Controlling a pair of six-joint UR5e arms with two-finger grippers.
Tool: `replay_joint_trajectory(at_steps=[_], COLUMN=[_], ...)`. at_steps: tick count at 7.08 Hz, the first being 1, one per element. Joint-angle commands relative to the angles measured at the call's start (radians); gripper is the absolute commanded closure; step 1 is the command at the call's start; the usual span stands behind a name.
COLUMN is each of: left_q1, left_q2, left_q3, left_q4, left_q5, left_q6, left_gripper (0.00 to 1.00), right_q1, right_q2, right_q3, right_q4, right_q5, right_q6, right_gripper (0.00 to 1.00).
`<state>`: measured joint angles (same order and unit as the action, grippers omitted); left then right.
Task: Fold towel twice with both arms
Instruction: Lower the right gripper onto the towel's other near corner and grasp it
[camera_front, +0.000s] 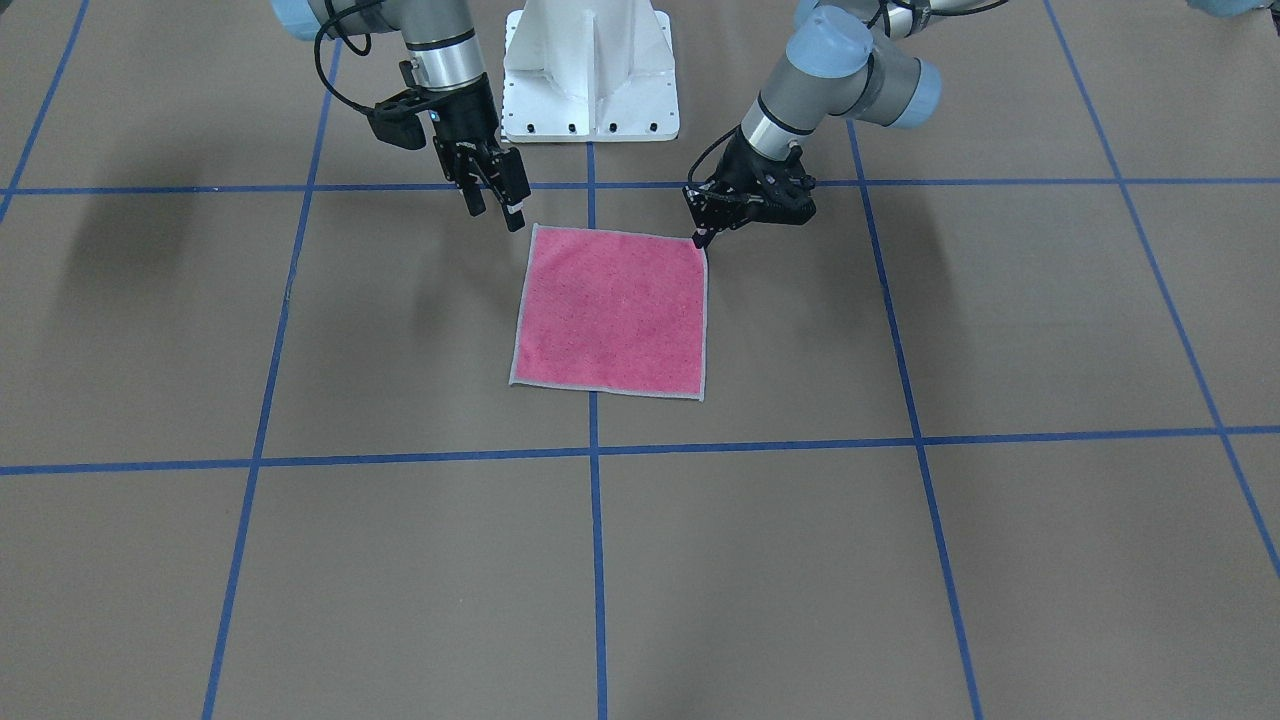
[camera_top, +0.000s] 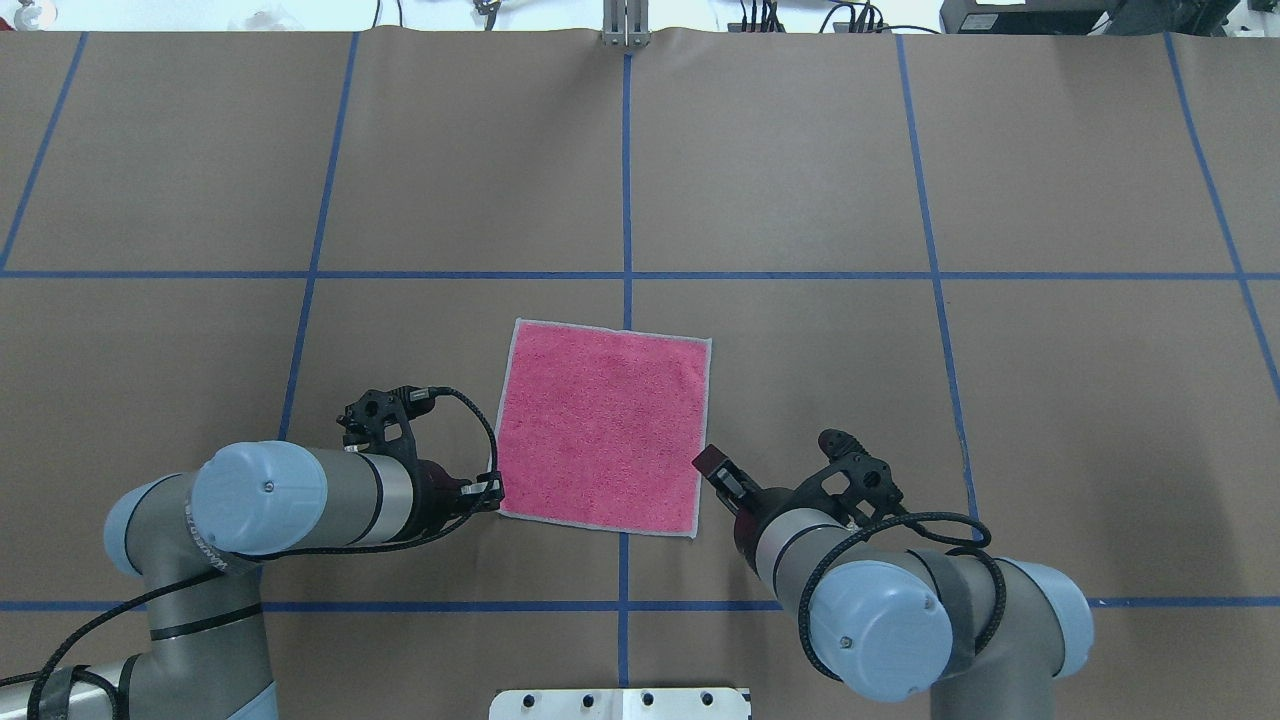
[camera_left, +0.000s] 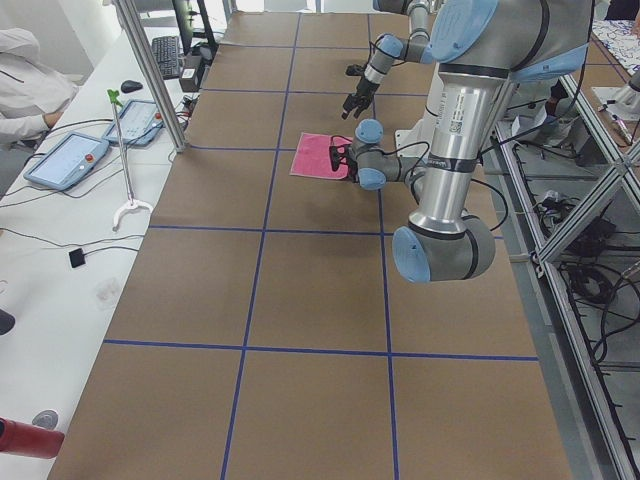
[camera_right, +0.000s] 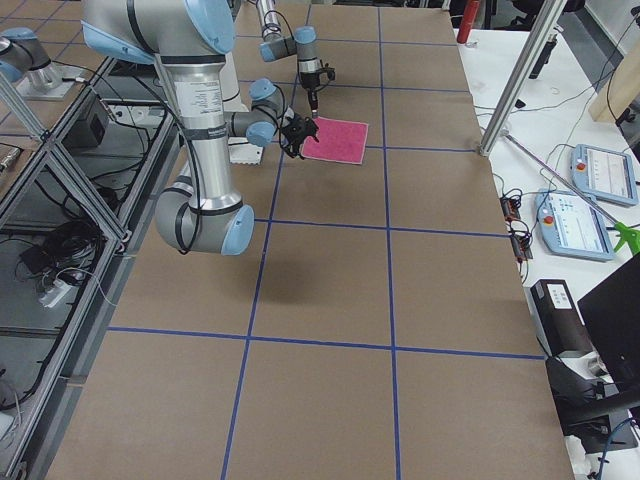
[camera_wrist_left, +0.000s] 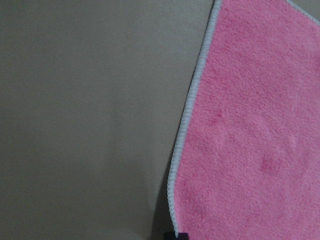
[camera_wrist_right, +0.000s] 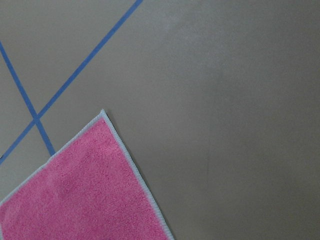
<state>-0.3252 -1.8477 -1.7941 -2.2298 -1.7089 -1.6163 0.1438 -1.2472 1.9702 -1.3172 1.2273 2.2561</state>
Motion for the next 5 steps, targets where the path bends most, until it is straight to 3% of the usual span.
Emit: replay_joint_trajectory(at_steps=[1,5], left_q1=[0.0,0.0], left_q2=[-0.001,-0.001], left_q3=[-0.001,-0.001], left_q4=[-0.001,-0.001], left_q5=[0.0,0.0], left_q6=[0.0,0.0], left_gripper=[1.0,1.0], right_q1=[-0.007,-0.02], right_q2=[0.077,0.078], right_q3=[-0.085,-0.096], right_q4=[0.001,0.003], right_q5=[0.0,0.001], right_q6=[0.08,0.109], right_gripper=[0.23,0.23])
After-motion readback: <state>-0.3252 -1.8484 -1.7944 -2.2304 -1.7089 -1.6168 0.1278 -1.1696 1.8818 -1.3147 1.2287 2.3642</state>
